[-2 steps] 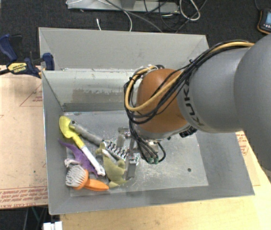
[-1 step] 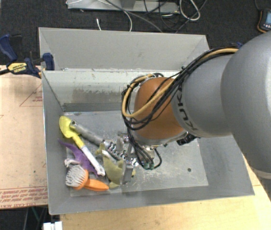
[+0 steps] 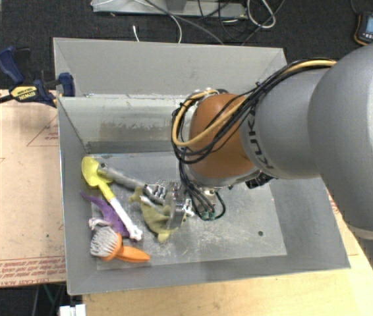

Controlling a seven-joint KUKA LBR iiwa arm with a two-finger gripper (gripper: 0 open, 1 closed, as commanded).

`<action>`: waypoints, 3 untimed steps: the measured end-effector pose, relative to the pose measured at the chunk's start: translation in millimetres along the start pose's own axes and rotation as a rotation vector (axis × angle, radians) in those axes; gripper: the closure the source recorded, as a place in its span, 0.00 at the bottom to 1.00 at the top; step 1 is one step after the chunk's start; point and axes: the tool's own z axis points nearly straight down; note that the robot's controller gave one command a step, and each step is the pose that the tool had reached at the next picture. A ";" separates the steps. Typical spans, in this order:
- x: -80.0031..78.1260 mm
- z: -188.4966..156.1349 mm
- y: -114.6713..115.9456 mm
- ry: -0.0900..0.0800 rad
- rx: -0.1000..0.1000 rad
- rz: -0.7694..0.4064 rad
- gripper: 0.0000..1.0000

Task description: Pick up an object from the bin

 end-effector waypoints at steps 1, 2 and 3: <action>0.0 -0.1 0.0 0.000 0.000 0.000 1.00; 3.0 -97.3 2.1 0.002 0.000 -0.015 1.00; 4.5 -133.2 -4.7 0.007 0.001 -0.029 1.00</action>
Offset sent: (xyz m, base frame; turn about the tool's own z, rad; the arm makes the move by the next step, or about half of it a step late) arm -0.0036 0.0026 0.1363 -0.0184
